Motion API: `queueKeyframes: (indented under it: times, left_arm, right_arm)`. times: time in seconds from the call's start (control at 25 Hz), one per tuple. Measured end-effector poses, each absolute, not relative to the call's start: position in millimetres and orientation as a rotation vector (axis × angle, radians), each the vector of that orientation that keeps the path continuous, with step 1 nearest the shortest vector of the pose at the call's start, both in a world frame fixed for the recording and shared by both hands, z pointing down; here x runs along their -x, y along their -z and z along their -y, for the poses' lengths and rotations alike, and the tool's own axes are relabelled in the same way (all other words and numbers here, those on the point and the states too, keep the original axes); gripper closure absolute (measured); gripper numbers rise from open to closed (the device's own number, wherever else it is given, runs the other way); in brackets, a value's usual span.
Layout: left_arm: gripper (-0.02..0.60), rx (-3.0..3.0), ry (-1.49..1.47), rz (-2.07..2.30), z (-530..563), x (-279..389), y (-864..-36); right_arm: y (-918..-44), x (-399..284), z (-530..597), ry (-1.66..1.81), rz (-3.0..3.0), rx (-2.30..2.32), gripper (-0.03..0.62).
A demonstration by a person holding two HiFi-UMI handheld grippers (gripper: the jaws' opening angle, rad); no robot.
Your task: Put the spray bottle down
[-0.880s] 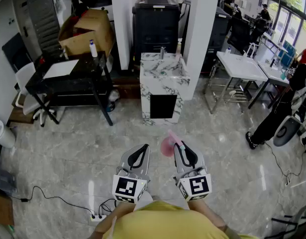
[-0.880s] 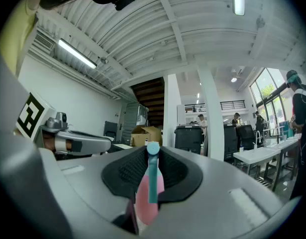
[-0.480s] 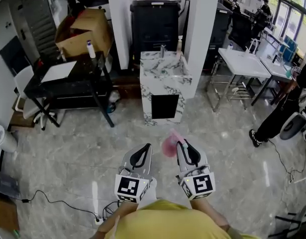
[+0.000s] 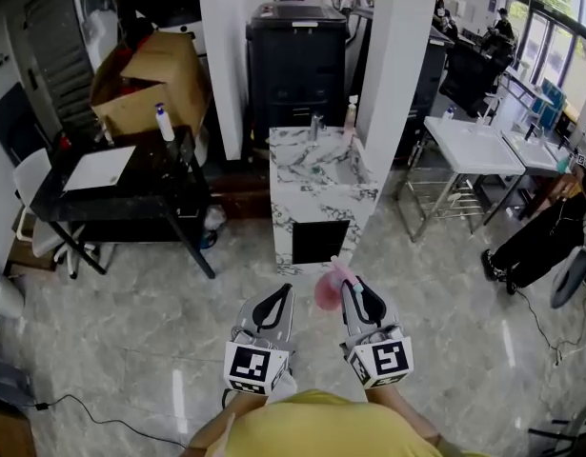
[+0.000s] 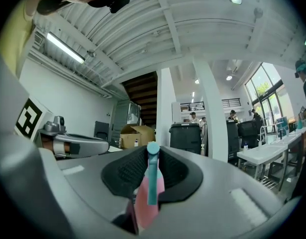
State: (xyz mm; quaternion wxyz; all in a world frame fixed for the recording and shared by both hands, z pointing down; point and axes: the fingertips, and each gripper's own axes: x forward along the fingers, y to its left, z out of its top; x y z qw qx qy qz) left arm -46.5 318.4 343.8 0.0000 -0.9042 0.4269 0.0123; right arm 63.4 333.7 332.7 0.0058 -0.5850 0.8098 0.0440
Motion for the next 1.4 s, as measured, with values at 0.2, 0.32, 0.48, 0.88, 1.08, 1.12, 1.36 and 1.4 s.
queueKeyframes:
  times: [0.2, 0.32, 0.48, 0.88, 1.08, 1.12, 1.36, 1.4]
  left_arm:
    - [0.578, 2.856, -0.044, -1.302, -247.7, 54.9, -339.5]
    - [0.578, 2.879, -0.038, -1.275, -212.4, 59.0, -346.6]
    - [0.578, 2.909, -0.029, -1.237, -175.1, 64.6, -352.6]
    - [0.578, 2.968, -0.025, -1.233, -121.2, 83.3, -370.9]
    - [0.578, 2.944, -0.068, -1.286, -103.6, 94.7, -371.2]
    - [0.579, 2.937, -0.072, -1.297, -100.0, 96.6, -371.6]
    - [0.579, 2.898, -0.067, -1.328, -67.8, 101.1, -371.0]
    - [0.578, 2.892, -0.067, -1.334, -61.0, 100.9, -370.9]
  right_arm:
    - [-329.9, -51.6, -264.2, -0.136, -2.52, 1.855, 0.526]
    - [-333.1, -46.3, -229.5, -0.125, -2.505, 1.877, 0.526]
    - [-334.6, -40.6, -196.3, -0.118, -2.48, 1.914, 0.526]
    - [-335.8, -32.4, -153.3, -0.124, -2.495, 2.001, 0.526]
    - [-336.0, -33.0, -133.5, -0.14, -2.498, 1.976, 0.526]
    - [-335.7, -33.4, -128.4, -0.146, -2.495, 1.969, 0.526]
    - [-327.2, -32.0, -84.9, -0.196, -2.48, 1.898, 0.526]
    - [-326.6, -31.6, -76.9, -0.2, -2.481, 1.886, 0.526]
